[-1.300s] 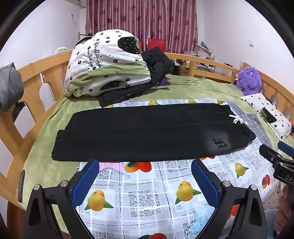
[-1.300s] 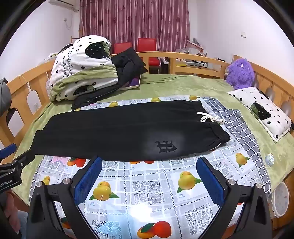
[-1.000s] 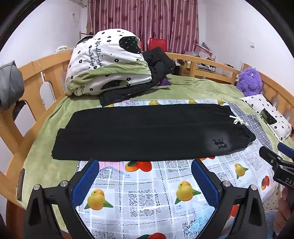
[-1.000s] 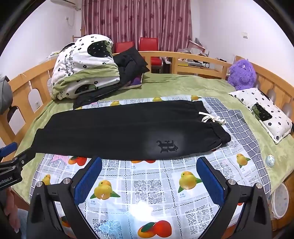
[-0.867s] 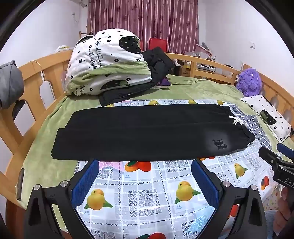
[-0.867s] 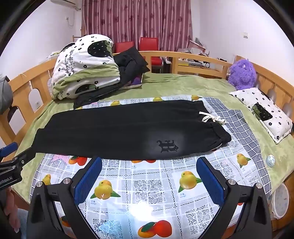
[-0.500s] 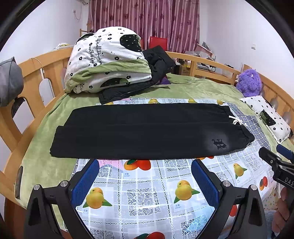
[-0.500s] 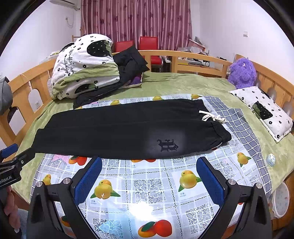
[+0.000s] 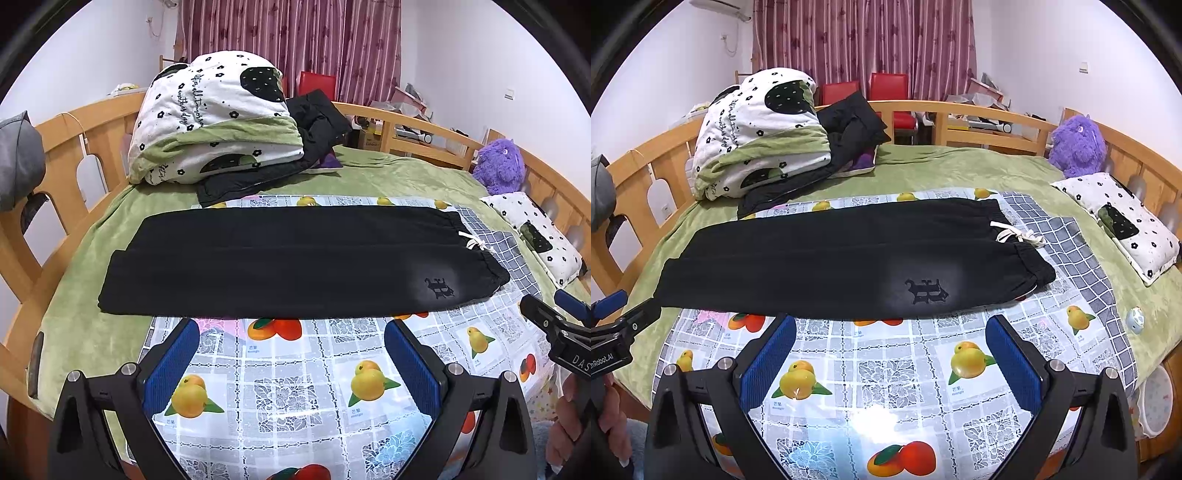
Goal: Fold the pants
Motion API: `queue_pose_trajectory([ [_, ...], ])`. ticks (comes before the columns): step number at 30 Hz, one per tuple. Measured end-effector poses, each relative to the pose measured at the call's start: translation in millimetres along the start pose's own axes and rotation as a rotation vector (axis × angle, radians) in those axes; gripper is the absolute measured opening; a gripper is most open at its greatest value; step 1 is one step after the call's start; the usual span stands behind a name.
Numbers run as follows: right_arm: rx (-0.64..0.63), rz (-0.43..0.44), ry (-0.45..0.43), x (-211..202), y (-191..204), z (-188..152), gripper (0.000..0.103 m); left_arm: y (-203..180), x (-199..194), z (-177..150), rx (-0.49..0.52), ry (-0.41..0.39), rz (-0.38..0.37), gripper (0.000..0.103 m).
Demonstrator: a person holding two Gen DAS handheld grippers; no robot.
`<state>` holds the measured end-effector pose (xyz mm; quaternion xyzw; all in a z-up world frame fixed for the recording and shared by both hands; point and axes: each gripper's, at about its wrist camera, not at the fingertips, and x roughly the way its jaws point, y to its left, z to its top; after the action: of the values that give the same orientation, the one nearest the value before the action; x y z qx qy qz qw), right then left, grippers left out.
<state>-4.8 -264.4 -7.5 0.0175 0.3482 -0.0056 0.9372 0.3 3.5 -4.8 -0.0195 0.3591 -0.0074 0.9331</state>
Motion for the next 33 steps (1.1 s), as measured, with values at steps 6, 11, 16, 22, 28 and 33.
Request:
queue_pose_trajectory([
  [6,-0.004,-0.001,0.001,0.6,1.4,-0.2,0.101,-0.7,0.0,-1.0,0.005,-0.002,0.000,0.101],
  [11,-0.005,-0.001,0.002,0.8,2.2,0.2,0.101,-0.8,0.7,-1.4,0.002,0.001,0.001,0.101],
  [16,-0.005,-0.001,0.002,0.6,2.3,0.3,0.101,-1.7,0.9,-1.5,0.004,0.002,0.001,0.101],
  [22,-0.007,0.001,0.004,0.7,2.7,0.5,0.101,-1.7,1.0,-1.7,0.002,0.001,0.000,0.101],
  [28,-0.007,0.003,0.005,1.2,3.6,0.3,0.101,-1.5,1.0,-1.6,0.002,0.001,0.001,0.101],
  [33,-0.006,0.003,0.005,1.8,4.6,-0.2,0.101,-2.2,0.9,-1.8,0.002,0.000,-0.002,0.101],
])
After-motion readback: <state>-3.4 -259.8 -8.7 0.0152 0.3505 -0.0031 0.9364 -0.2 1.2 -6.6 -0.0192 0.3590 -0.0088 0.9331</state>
